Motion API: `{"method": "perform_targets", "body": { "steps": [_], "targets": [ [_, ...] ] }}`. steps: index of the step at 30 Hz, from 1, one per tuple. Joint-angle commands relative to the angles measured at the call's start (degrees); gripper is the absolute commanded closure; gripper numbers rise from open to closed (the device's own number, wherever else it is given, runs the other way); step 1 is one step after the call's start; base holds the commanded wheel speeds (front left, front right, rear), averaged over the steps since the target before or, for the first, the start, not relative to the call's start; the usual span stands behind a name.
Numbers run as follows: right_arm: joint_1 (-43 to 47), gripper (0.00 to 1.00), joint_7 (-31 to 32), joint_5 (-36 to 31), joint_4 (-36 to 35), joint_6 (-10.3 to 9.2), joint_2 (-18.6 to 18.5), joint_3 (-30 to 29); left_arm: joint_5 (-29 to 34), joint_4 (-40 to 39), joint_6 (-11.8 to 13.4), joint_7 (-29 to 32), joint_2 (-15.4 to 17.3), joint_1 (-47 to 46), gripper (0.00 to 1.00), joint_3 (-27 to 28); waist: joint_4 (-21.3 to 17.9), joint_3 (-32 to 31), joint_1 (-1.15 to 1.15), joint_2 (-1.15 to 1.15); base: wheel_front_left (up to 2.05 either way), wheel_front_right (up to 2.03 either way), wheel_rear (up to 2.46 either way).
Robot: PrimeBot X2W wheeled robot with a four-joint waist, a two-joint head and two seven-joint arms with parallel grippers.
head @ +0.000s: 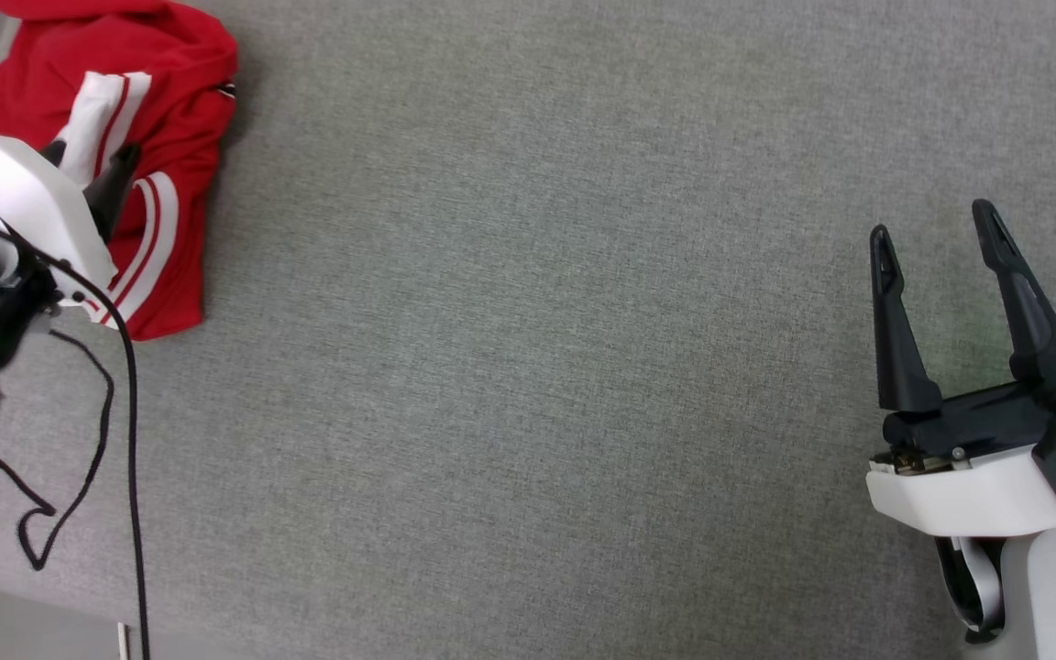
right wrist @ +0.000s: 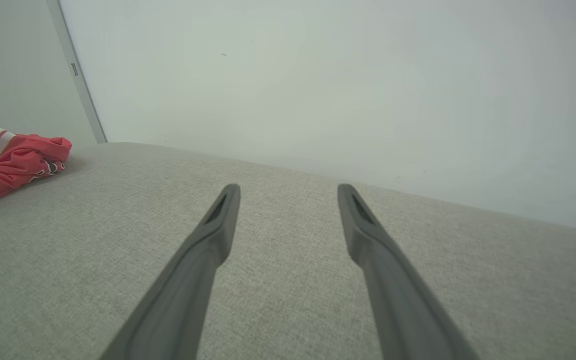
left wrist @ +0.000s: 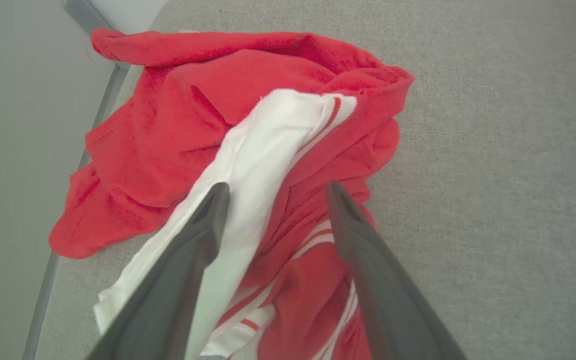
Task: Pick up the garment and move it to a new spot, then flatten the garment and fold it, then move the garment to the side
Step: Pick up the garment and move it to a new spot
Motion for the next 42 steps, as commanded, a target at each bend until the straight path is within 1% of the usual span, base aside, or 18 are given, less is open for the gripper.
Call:
{"method": "perform_targets", "body": {
  "steps": [1, 3, 5, 7, 12, 15, 17, 18, 19, 20, 24, 27, 30, 35, 42],
  "targets": [
    [-1.1, 0.00, -0.1, -0.4, -0.3, -0.04, -0.4, 0.0, -0.6, 0.3, 0.0, 1.9, 0.8, -1.1, 0.00, -0.8, -0.3, 0.6, -0.01, 0.00, 0.00, 0.00, 0.00],
    [-1.4, 0.00, -0.1, -0.4, -0.4, -0.04, -0.4, 0.3, -2.0, 0.5, 0.0, 6.7, 2.2, -1.6, 0.00, -3.3, -0.6, 1.3, -0.01, 0.00, 0.00, 0.00, 0.00],
    [-1.6, 0.00, -0.1, -0.4, -0.5, -0.04, -0.4, 0.3, -4.1, 0.7, 0.0, 11.0, 2.8, -2.1, 0.00, -5.3, -0.9, 2.0, -0.01, 0.00, 0.00, 0.00, 0.00],
    [-1.9, 0.00, -0.1, -0.3, -0.6, -0.04, -0.4, 0.2, -5.4, 0.9, 0.0, 14.1, 3.5, -2.7, 0.00, -6.8, -1.2, 2.8, -0.01, 0.00, 0.00, 0.00, 0.00],
    [-2.7, 0.00, -0.1, 0.1, -0.6, -0.04, -0.4, 0.3, -7.3, 2.8, 0.0, 19.3, 3.0, -2.3, 0.00, -11.4, -2.2, 4.1, -0.01, 0.00, 0.00, 0.00, 0.00],
    [-3.1, 0.00, -0.1, 0.3, -0.6, -0.04, -0.4, 0.2, -8.1, 4.3, -0.1, 21.3, 2.0, -1.8, 0.00, -14.1, -2.6, 4.6, -0.01, 0.00, 0.00, 0.00, 0.00],
    [-3.3, 0.00, -0.1, 0.4, -0.6, -0.04, -0.3, 0.2, -8.1, 4.5, -0.1, 20.9, 1.5, -1.8, 0.00, -15.8, -2.8, 4.8, -0.01, 0.00, 0.00, 0.00, 0.00],
    [-3.4, 0.00, -0.1, 0.5, -0.5, -0.04, -0.3, 0.2, -8.5, 4.6, -0.1, 20.8, 1.3, -2.0, 0.33, -16.6, -2.9, 4.8, -0.01, 0.00, 0.00, 0.00, 0.00],
    [-3.4, 0.00, -0.1, 0.6, -0.4, -0.04, -0.3, 0.2, -8.7, 4.6, -0.1, 20.4, 1.3, -2.1, 0.89, -17.1, -2.9, 4.7, -0.01, 0.00, 0.00, 0.00, 0.00],
    [-3.5, 0.00, -0.1, 0.7, -0.3, -0.04, -0.2, 0.3, -8.5, 4.8, -0.1, 19.9, 1.6, -2.4, 1.00, -17.6, -3.0, 4.5, -0.01, 0.00, 0.00, 0.00, 0.00],
    [-3.2, 0.00, -0.1, 1.3, 0.1, -0.04, 0.1, 0.4, -9.4, 4.4, 0.0, 17.3, 3.6, -4.2, 1.00, -18.5, -2.9, 3.1, -0.01, 0.00, 0.00, 0.00, 0.00],
    [-2.6, 0.00, -0.1, 1.6, 0.4, -0.04, 0.3, 0.6, -9.1, 3.0, 0.0, 14.0, 5.4, -6.1, 1.00, -19.2, -2.6, 1.5, -0.01, 0.00, 0.00, 0.00, 0.00],
    [-2.1, 0.00, -0.1, 1.9, 0.8, -0.04, 0.5, 0.9, -8.7, 1.2, 0.0, 10.2, 7.1, -7.9, 1.00, -20.1, -2.3, -0.4, -0.01, 0.00, 0.00, 0.00, 0.00],
    [-1.1, 0.00, -0.1, 2.6, 1.5, -0.04, 0.9, 1.2, -7.4, -2.9, 0.0, 5.3, 9.0, -10.4, 1.00, -22.6, -2.0, -4.0, -0.01, 0.00, 0.00, 0.00, 0.00],
    [-0.1, 0.00, -0.1, 3.9, 2.2, -0.04, 1.2, 1.4, -5.6, -9.9, 0.0, 2.5, 8.7, -14.4, 1.00, -26.8, -3.2, -7.5, -0.01, 0.00, 0.00, 0.00, 0.00]
  ]
}}
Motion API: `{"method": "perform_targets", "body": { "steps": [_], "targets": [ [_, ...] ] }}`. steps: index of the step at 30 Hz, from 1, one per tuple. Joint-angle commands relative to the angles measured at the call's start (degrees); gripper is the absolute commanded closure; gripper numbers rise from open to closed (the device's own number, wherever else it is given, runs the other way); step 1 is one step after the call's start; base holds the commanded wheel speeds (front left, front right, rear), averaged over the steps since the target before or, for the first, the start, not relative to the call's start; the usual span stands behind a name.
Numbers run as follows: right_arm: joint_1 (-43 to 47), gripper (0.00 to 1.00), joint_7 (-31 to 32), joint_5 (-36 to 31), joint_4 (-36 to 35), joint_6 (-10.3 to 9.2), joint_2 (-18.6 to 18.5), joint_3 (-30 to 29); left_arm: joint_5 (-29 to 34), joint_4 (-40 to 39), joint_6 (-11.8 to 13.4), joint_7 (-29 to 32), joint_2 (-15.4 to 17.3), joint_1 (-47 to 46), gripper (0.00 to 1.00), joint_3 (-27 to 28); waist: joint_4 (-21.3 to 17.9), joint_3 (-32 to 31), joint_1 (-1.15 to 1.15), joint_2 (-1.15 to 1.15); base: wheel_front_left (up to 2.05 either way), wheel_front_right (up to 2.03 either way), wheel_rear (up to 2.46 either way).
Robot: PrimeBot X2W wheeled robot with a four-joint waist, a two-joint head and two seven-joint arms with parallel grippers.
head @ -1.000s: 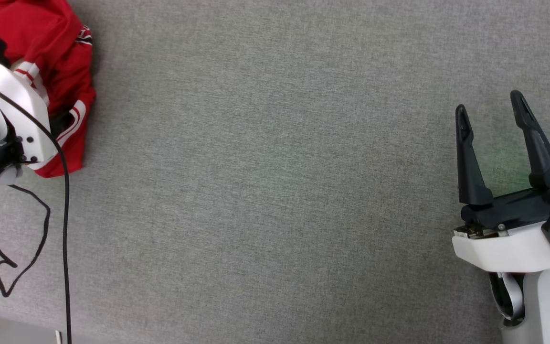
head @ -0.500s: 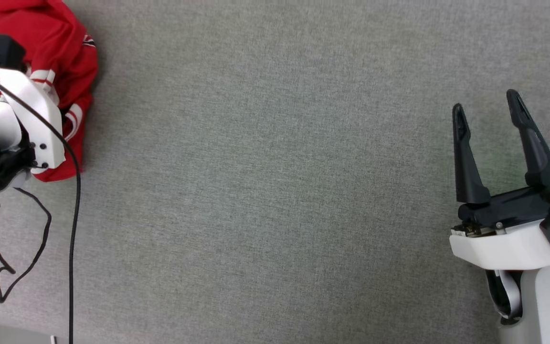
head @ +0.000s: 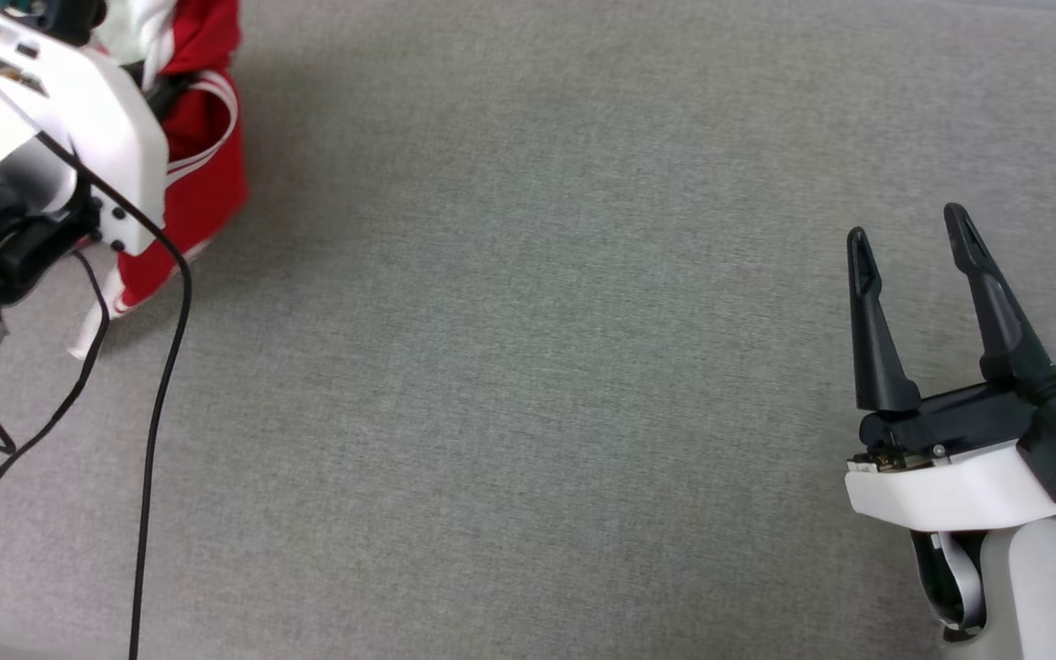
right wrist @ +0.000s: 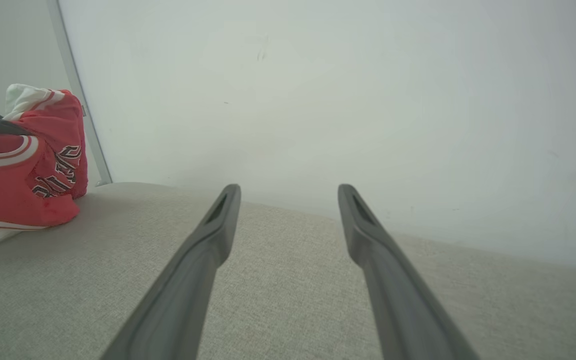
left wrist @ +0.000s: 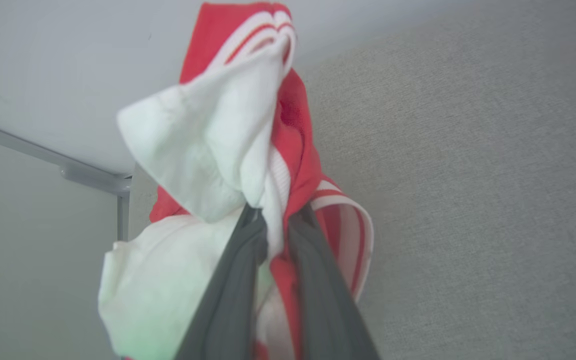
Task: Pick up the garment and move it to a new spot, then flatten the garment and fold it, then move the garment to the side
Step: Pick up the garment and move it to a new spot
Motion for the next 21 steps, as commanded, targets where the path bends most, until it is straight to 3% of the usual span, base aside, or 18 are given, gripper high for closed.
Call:
{"method": "perform_targets", "body": {
  "steps": [1, 6, 12, 21],
  "targets": [
    [0.7, 0.00, -0.1, 0.7, 0.0, -0.04, 0.2, 0.0, 0.4, -1.3, 0.0, -0.4, -0.7, -1.4, 1.00, -0.8, -1.1, -0.9, 0.00, 0.00, 0.00, 0.00, 0.00],
    [0.4, 0.00, -0.1, 3.2, 0.0, -0.04, 0.2, 0.0, 1.3, -6.8, 0.0, -0.3, -2.1, -3.9, 1.00, -4.2, -4.3, -1.3, 0.00, 0.00, 0.00, 0.00, 0.00],
    [-0.5, 0.00, -0.1, 5.5, -0.2, -0.04, 0.2, -0.6, 3.0, -11.2, 0.0, -1.0, -6.2, -6.9, 1.00, -9.5, -9.4, -0.3, 0.00, 0.00, 0.00, 0.00, 0.00],
    [-1.6, 0.00, -0.1, 7.8, -0.7, -0.04, 0.2, -3.1, 3.7, -11.3, 0.0, -4.4, -15.5, -11.1, 1.00, -20.8, -16.6, 2.1, 0.00, 0.00, 0.00, 0.00, 0.00]
  ]
}}
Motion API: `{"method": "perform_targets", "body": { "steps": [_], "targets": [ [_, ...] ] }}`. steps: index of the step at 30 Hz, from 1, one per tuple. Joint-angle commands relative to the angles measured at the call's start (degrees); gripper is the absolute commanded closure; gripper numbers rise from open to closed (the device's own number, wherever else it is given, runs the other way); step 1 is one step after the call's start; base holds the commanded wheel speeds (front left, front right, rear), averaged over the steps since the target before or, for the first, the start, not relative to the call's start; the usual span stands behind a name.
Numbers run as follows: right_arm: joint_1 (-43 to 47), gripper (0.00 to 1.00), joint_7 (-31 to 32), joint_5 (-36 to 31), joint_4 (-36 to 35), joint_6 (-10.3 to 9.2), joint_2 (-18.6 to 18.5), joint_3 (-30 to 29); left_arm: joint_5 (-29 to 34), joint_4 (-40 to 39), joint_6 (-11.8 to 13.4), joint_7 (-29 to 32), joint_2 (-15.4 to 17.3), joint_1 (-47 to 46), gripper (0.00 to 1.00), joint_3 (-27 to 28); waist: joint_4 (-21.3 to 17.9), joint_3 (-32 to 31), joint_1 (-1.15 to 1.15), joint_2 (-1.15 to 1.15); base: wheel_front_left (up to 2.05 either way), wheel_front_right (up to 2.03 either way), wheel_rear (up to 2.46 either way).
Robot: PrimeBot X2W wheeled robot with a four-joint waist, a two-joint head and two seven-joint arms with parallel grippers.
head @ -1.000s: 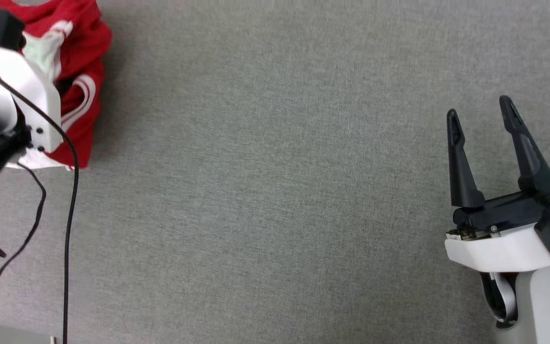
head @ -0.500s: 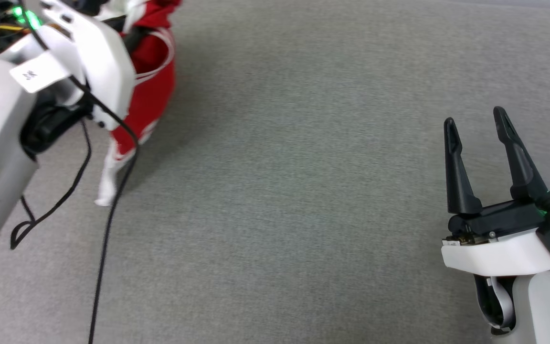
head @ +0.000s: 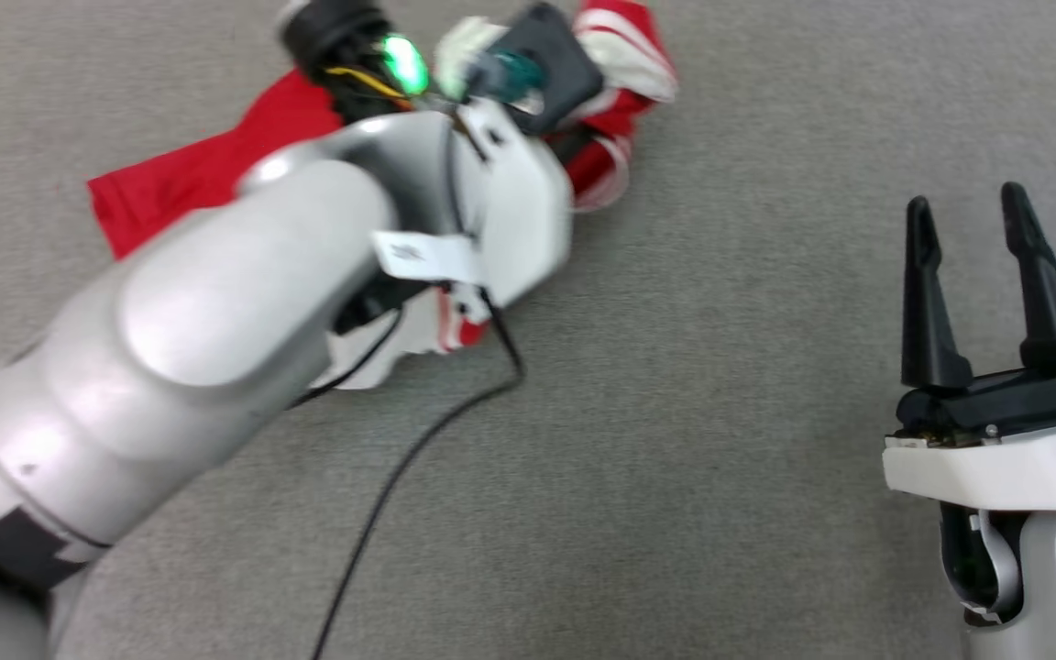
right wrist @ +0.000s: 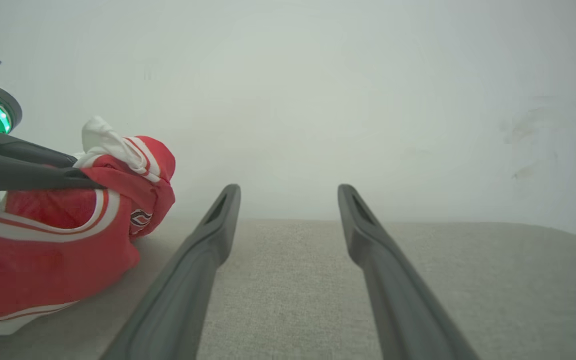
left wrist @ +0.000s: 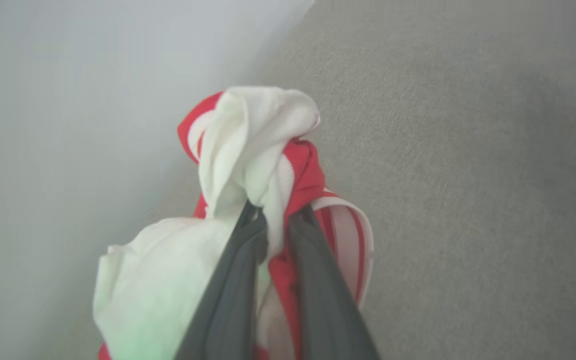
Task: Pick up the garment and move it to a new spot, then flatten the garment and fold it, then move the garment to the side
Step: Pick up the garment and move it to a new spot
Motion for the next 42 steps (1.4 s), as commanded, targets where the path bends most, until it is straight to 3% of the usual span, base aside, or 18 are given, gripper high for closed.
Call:
{"method": "perform_targets", "body": {
  "steps": [1, 9, 16, 24, 25, 26, 34, 37, 42],
  "targets": [
    [-0.6, 0.00, -0.1, 0.6, -0.1, -0.04, 0.2, -0.6, 0.2, 0.8, 0.0, -1.6, -2.0, -1.1, 1.00, -1.8, -2.3, 1.4, 0.00, 0.00, 0.00, 0.00, 0.00],
    [-1.2, 0.00, -0.1, 1.2, -0.7, -0.04, 0.2, -1.3, -0.1, 7.8, 0.0, -6.4, -11.7, 0.1, 1.00, -8.6, -4.1, 2.7, 0.00, 0.00, 0.00, 0.00, 0.00],
    [-1.5, 0.00, -0.1, 1.2, -1.2, -0.04, 0.2, -1.6, 1.2, 12.1, 0.0, -6.5, -19.8, 7.6, 1.00, -10.0, -4.3, 4.4, 0.00, 0.00, 0.00, 0.00, 0.00],
    [-2.0, 0.00, -0.1, 0.7, -0.7, -0.04, 0.2, -1.2, 4.3, 14.9, -0.1, -5.0, -22.6, 16.3, 1.00, -10.2, -4.1, 4.9, 0.00, 0.00, 0.00, 0.00, 0.00],
    [-1.9, 0.00, -0.1, 0.6, -0.6, -0.04, 0.2, -1.2, 4.5, 15.2, -0.1, -5.5, -22.8, 16.5, 0.84, -10.2, -3.9, 4.6, 0.00, 0.00, 0.00, 0.00, 0.00],
    [-1.7, 0.00, -0.1, 0.4, -0.5, -0.04, 0.2, -1.2, 4.6, 15.4, -0.1, -6.7, -23.0, 16.2, 0.00, -10.2, -3.6, 4.2, 0.00, 0.00, 0.00, 0.00, 0.00],
    [0.9, 0.00, -0.1, -0.8, 0.2, -0.04, 0.1, -2.1, 5.0, 16.2, 0.2, -24.6, -24.4, 12.3, 0.00, -9.2, -0.5, -1.2, 0.00, 0.00, 0.00, 0.00, 0.00],
    [2.1, 0.00, -0.1, -1.2, 0.4, -0.04, 0.1, -2.2, 5.4, 15.1, 1.7, -29.3, -24.7, 13.1, 0.00, -8.3, 0.8, -3.5, 0.00, 0.00, 0.00, 0.00, 0.00],
    [3.9, 0.00, -0.1, -1.8, 0.8, -0.04, 0.2, -2.2, 6.1, 13.1, 6.4, -33.0, -23.8, 14.9, 0.00, -4.9, 2.6, -6.9, 0.00, 0.00, 0.00, 0.00, 0.00]
  ]
}}
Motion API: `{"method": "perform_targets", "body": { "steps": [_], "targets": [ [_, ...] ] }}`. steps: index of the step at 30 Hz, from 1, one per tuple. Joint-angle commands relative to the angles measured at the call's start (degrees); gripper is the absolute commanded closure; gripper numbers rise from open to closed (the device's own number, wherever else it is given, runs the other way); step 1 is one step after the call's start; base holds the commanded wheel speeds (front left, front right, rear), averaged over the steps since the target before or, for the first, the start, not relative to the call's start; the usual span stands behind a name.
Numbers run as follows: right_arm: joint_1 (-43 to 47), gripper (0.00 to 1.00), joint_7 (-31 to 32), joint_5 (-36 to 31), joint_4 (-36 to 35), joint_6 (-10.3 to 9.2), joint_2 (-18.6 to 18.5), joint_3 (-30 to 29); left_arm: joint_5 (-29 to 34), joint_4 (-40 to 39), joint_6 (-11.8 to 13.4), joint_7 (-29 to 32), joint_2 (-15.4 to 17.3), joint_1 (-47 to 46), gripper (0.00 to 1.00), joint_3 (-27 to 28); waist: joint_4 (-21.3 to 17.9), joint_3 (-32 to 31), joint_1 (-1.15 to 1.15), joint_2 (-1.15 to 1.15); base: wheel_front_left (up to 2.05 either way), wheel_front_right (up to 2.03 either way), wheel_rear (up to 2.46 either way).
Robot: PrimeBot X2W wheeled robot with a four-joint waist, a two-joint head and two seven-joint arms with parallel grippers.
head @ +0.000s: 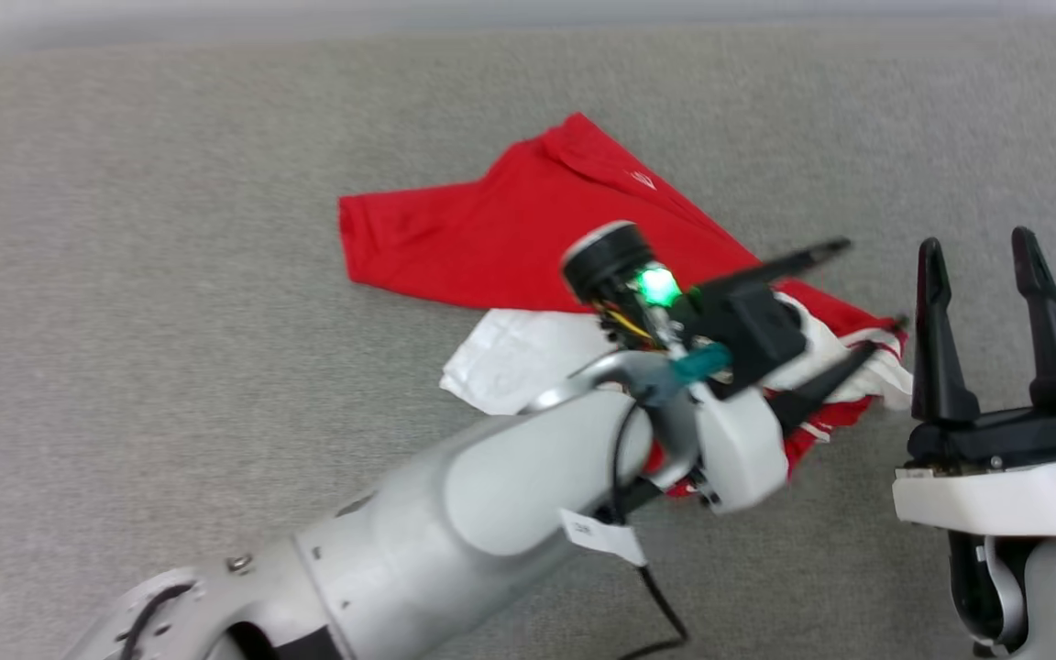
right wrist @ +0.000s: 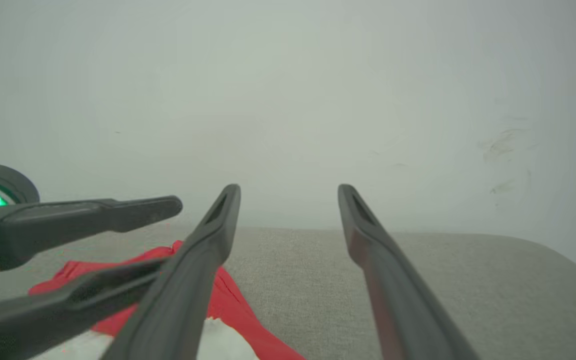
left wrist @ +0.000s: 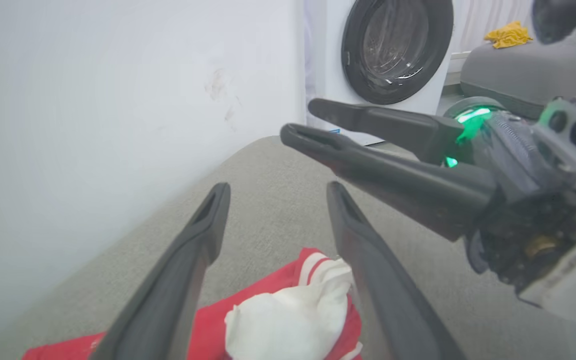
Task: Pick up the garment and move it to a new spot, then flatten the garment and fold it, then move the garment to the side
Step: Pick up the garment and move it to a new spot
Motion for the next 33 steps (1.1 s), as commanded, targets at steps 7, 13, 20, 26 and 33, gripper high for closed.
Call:
{"method": "perform_targets", "body": {
  "steps": [7, 13, 20, 26, 33],
  "targets": [
    [2.8, 0.00, -0.1, -1.1, 0.7, -0.04, 0.1, -0.2, 3.0, -5.9, 8.0, -1.3, 6.1, 7.8, 0.00, 10.6, 3.4, -4.7, 0.00, 0.00, 0.00, 0.00, 0.00],
    [4.5, 0.00, -0.1, -1.4, 1.1, -0.04, 0.1, -0.5, 7.2, -12.4, 11.9, -1.2, 10.9, 17.9, 0.00, 21.6, 4.7, -7.0, 0.00, 0.00, 0.00, 0.00, 0.00],
    [6.2, 0.00, -0.1, -1.6, 1.7, -0.04, 0.1, -0.2, 11.2, -16.8, 13.6, -1.2, 13.5, 30.4, 0.00, 34.1, 5.4, -9.3, 0.00, 0.00, 0.00, 0.00, 0.00],
    [7.6, 0.00, -0.1, -2.1, 2.3, -0.04, 0.1, -0.3, 15.6, -19.6, 14.8, -1.2, 13.0, 41.3, 0.00, 44.7, 5.2, -11.0, 0.00, 0.00, 0.00, 0.00, 0.00],
    [9.7, 0.00, -0.1, -1.4, 3.6, -0.04, 0.1, -1.0, 20.7, -21.5, 13.9, -1.2, 10.4, 50.4, 0.00, 52.9, 5.0, -12.5, 0.00, 0.00, 0.00, 0.00, 0.00]
  ]
}}
